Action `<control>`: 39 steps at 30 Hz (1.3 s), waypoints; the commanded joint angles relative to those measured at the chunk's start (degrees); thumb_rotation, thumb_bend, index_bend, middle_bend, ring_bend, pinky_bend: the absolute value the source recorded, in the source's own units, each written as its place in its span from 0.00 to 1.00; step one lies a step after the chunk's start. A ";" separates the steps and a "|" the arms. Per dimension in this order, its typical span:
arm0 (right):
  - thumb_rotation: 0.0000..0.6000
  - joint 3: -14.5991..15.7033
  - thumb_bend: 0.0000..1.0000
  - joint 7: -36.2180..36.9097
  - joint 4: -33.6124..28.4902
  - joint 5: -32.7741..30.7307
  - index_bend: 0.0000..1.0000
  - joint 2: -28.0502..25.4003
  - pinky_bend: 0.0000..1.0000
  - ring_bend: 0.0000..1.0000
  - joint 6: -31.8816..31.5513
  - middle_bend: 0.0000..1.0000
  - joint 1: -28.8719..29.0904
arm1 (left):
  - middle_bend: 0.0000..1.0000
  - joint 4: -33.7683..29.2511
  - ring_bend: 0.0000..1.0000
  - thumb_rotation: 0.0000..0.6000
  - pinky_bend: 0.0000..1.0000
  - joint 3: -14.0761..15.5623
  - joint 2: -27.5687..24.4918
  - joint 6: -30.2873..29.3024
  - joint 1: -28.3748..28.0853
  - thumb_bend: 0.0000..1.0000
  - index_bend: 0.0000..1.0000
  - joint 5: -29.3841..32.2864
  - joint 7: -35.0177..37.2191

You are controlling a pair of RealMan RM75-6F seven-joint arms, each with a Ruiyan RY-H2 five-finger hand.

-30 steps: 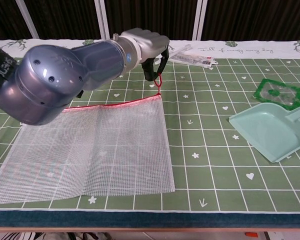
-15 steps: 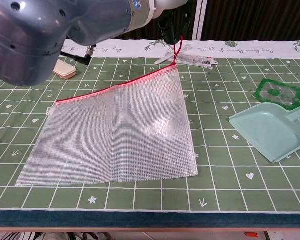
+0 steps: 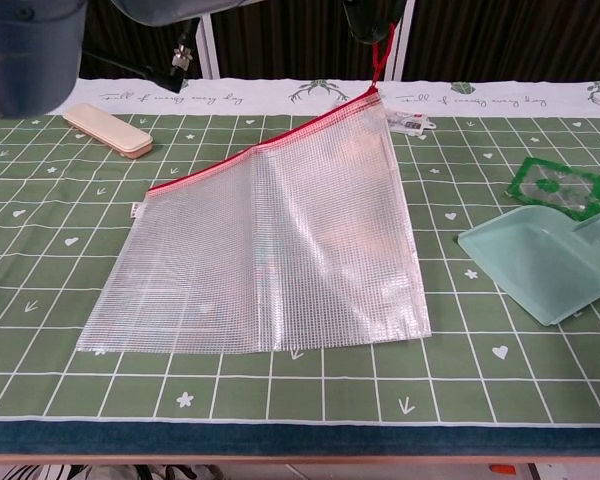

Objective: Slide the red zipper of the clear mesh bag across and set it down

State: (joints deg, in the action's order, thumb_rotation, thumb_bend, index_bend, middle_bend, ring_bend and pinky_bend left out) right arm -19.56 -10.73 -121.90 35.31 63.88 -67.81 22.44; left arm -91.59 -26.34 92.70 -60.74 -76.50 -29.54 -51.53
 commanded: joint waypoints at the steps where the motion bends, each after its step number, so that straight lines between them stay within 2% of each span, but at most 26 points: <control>1: 1.00 -4.88 0.24 -4.65 -2.05 -12.70 0.22 4.37 0.22 0.00 0.35 0.01 8.81 | 0.16 -0.55 0.00 1.00 0.00 0.04 -0.41 -0.36 -0.32 0.46 0.62 0.41 0.35; 8: 1.00 -9.09 0.28 -5.90 0.03 -24.53 0.29 11.17 0.22 0.00 -3.05 0.03 17.19 | 0.16 -1.84 0.00 1.00 0.00 0.59 -1.55 -1.24 -1.14 0.46 0.63 1.10 0.85; 16: 1.00 -13.83 0.31 -5.24 2.81 -31.83 0.35 15.39 0.22 0.00 -4.97 0.04 23.10 | 0.16 -2.85 0.00 1.00 0.00 0.92 -2.79 -1.94 -1.66 0.46 0.63 1.83 1.64; 26: 1.00 -16.21 0.31 -5.50 3.85 -35.77 0.38 19.68 0.22 0.00 -6.58 0.06 28.55 | 0.16 -3.22 0.00 1.00 0.00 1.57 -3.17 -2.67 -2.52 0.46 0.63 2.23 2.30; 32: 1.00 -16.85 0.32 -5.42 5.90 -36.41 0.44 22.28 0.22 0.00 -7.87 0.07 30.87 | 0.16 -3.33 0.00 1.00 0.00 1.89 -3.76 -2.96 -2.71 0.46 0.63 2.44 2.76; 39: 1.00 -18.04 0.31 -4.98 7.22 -36.30 0.46 23.84 0.22 0.00 -8.73 0.08 32.19 | 0.16 -3.56 0.00 1.00 0.00 2.35 -4.46 -2.96 -2.78 0.46 0.63 2.60 3.41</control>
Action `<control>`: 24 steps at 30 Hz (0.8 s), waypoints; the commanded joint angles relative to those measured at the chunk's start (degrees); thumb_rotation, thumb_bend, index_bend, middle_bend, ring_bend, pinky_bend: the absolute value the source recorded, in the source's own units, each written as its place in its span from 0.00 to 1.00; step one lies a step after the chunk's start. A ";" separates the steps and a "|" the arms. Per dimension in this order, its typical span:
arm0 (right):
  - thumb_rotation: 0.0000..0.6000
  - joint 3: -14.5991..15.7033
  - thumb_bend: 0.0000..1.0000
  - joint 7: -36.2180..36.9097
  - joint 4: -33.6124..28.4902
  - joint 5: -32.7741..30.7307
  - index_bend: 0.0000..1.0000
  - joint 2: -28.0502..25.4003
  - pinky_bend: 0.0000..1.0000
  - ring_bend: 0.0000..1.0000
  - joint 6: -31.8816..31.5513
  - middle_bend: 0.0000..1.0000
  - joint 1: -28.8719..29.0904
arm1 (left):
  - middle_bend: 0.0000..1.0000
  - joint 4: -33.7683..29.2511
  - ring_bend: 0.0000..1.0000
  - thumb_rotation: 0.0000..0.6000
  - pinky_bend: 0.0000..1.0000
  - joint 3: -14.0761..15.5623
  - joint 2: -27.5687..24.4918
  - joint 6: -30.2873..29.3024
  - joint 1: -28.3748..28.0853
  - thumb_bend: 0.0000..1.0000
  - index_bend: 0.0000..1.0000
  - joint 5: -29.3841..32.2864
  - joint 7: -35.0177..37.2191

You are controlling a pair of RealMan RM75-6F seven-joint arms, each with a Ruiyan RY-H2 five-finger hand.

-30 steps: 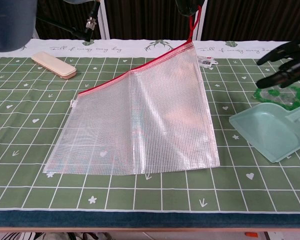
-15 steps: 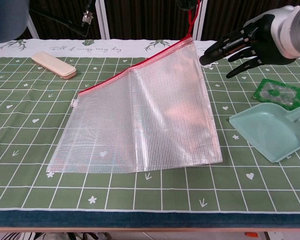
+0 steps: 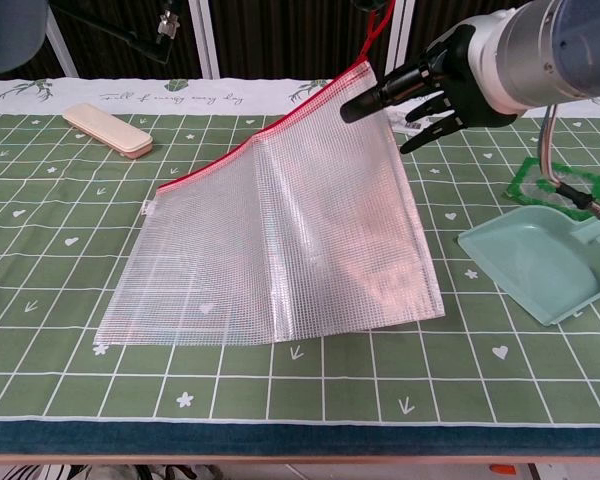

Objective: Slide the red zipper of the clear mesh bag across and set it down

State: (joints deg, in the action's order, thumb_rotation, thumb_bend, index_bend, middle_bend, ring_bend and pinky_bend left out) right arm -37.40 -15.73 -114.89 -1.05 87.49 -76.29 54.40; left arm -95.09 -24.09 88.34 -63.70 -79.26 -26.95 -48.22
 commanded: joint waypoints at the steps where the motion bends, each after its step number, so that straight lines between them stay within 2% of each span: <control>1: 1.00 -0.33 0.31 0.07 0.36 0.12 0.46 0.40 0.22 0.00 -0.46 0.09 0.36 | 0.16 -0.10 0.00 1.00 0.00 0.16 -0.18 -0.01 -0.04 0.46 0.63 -0.01 0.17; 11: 1.00 -1.59 0.32 -0.01 2.10 0.17 0.54 1.66 0.22 0.00 -1.79 0.15 1.28 | 0.16 -1.25 0.00 1.00 0.00 0.60 -1.05 -0.28 -0.06 0.46 0.63 -0.37 1.10; 24: 1.00 -2.87 0.33 -0.32 3.10 0.57 0.56 2.32 0.22 0.00 -2.76 0.16 1.49 | 0.16 -2.43 0.00 1.00 0.00 1.09 -2.26 -0.57 0.23 0.46 0.63 -0.17 2.10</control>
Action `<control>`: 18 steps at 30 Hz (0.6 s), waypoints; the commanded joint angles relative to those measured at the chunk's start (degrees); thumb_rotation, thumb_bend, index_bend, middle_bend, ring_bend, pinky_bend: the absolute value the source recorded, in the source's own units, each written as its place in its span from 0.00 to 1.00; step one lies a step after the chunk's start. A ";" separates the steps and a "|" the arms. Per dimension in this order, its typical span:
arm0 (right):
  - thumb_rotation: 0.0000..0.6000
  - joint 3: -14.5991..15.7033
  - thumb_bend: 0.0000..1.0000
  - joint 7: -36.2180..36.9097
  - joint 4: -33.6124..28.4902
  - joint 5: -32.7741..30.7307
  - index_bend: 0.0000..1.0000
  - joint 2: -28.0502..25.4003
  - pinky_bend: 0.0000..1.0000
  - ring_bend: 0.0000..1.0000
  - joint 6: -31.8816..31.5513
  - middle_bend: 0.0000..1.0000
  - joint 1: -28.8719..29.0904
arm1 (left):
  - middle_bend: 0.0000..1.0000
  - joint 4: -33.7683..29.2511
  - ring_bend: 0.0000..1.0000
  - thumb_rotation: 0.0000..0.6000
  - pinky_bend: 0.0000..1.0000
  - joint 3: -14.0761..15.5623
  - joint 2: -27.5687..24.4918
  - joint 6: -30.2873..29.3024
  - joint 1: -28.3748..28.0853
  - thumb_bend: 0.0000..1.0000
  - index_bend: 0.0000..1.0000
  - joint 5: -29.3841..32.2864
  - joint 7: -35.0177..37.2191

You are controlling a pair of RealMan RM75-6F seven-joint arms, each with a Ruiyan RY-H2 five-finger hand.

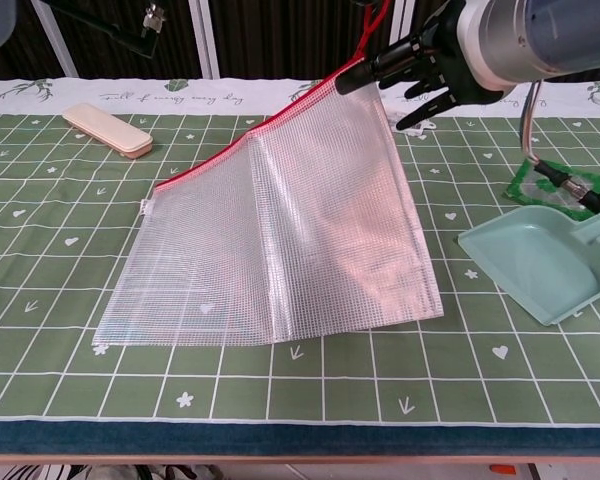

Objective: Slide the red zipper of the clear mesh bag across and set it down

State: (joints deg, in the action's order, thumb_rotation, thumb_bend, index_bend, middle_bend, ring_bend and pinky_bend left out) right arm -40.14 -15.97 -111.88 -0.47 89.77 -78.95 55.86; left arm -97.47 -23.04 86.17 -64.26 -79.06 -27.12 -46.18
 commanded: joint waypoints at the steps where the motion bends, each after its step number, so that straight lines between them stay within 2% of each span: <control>1: 1.00 -0.19 0.34 -0.16 0.14 -0.05 0.56 0.07 0.22 0.00 -0.19 0.16 0.05 | 0.16 -0.08 0.00 1.00 0.00 0.07 -0.17 0.00 0.03 0.46 0.63 0.02 0.10; 18: 1.00 -1.09 0.43 -0.86 -0.36 -0.93 0.63 -0.07 0.22 0.00 -0.41 0.19 -0.55 | 0.16 -0.43 0.00 1.00 0.00 0.74 -1.11 0.08 0.23 0.46 0.63 0.18 1.06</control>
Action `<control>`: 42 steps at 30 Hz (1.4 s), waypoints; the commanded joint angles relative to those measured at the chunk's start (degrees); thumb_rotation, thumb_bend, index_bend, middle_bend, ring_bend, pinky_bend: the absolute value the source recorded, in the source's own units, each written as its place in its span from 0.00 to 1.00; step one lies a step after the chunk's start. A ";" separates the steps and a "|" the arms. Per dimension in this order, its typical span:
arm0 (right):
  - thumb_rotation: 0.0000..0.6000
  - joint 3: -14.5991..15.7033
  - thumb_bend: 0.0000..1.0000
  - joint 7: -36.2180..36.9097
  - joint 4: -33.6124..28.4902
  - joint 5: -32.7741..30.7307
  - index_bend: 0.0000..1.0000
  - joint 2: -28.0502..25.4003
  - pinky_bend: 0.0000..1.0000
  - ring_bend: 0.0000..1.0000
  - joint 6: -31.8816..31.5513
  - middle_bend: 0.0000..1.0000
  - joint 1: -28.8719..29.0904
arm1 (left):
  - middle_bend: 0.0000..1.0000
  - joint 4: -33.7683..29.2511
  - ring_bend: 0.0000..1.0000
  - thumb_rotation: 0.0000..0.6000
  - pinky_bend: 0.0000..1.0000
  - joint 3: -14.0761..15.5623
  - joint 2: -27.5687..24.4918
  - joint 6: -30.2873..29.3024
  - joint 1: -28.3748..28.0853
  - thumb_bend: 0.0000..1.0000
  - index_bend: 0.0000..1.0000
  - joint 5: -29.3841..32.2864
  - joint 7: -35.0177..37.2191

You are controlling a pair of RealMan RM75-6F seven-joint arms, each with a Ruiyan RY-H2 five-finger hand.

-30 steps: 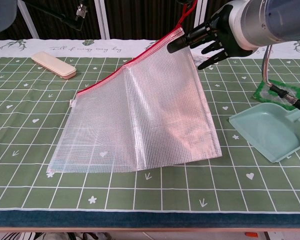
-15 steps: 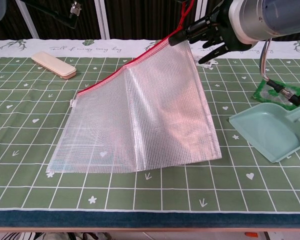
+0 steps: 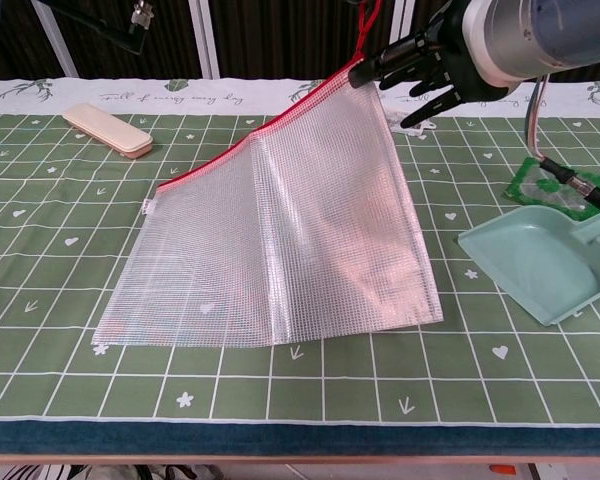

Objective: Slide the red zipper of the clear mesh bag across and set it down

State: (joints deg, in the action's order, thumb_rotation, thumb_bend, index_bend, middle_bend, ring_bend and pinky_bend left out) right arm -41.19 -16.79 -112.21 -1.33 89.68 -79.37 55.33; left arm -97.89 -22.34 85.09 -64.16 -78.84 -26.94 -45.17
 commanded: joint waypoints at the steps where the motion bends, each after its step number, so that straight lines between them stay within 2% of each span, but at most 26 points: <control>1: 1.00 -0.05 0.44 -0.05 -0.04 -0.09 0.64 0.01 0.22 0.00 0.02 0.19 -0.04 | 0.16 -0.02 0.00 1.00 0.00 0.07 -0.03 -0.02 0.03 0.46 0.63 0.00 0.09; 16: 1.00 -0.96 0.53 0.05 -1.19 -1.12 0.67 -0.97 0.22 0.00 0.62 0.21 -1.05 | 0.16 -2.04 0.00 1.00 0.00 1.70 -1.46 -0.16 1.86 0.46 0.62 -0.74 1.53; 42: 1.00 -6.43 0.54 2.47 -4.93 -4.77 0.68 -4.65 0.22 0.00 1.04 0.22 -1.12 | 0.16 -2.00 0.00 1.00 0.00 5.35 -4.30 0.92 6.25 0.46 0.62 -2.64 3.85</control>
State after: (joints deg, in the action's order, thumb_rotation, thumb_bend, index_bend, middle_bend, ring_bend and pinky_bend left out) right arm -47.51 -14.39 -117.08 -6.00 85.14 -78.34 54.16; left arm -99.92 -17.04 80.78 -63.26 -72.63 -29.53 -41.31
